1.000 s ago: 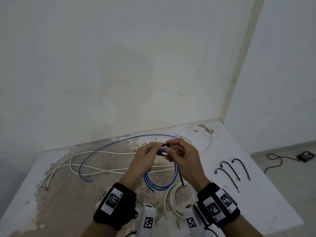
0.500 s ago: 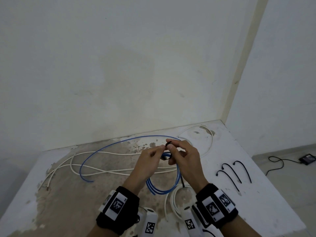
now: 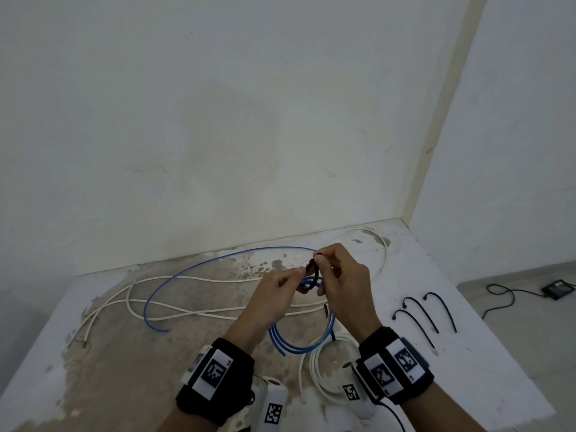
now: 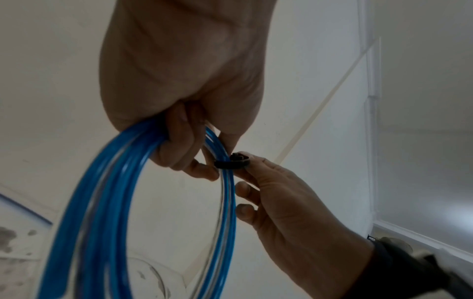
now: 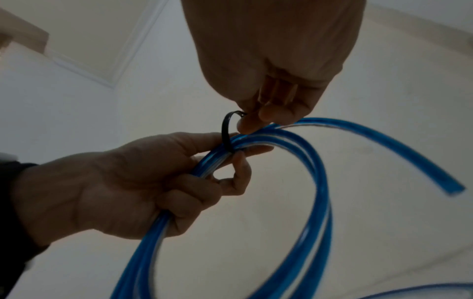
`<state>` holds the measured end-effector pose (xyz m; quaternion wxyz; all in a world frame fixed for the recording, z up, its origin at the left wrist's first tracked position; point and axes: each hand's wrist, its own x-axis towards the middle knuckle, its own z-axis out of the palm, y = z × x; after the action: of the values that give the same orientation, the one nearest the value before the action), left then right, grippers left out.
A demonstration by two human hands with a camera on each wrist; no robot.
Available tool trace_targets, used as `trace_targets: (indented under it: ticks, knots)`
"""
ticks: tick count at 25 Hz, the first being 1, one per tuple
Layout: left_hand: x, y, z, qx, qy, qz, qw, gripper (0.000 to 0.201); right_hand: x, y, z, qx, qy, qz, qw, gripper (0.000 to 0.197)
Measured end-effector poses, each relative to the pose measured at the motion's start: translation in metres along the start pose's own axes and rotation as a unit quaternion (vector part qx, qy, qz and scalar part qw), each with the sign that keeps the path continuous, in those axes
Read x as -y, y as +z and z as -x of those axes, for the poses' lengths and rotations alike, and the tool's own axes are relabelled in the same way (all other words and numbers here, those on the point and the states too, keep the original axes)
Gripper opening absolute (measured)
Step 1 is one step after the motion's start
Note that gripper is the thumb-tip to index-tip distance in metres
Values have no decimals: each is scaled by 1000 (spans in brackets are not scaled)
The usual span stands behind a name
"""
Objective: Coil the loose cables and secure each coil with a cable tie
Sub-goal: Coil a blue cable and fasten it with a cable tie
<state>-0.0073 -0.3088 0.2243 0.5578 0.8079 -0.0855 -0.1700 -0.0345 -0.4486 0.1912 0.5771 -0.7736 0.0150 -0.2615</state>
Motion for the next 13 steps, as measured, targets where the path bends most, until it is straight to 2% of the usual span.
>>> trace_targets:
  ticks: [4, 8, 13]
  knots:
    - [6, -4, -1, 2, 8, -19, 1000, 27, -7, -7, -8, -16, -31, 113, 993, 10]
    - [9, -9, -4, 11, 19, -25, 999, 23, -4, -10, -11, 25, -42, 66, 997, 9]
    - [1, -7, 2, 19, 49, -3, 999, 30, -9, -7, -9, 52, -72, 149, 985, 7]
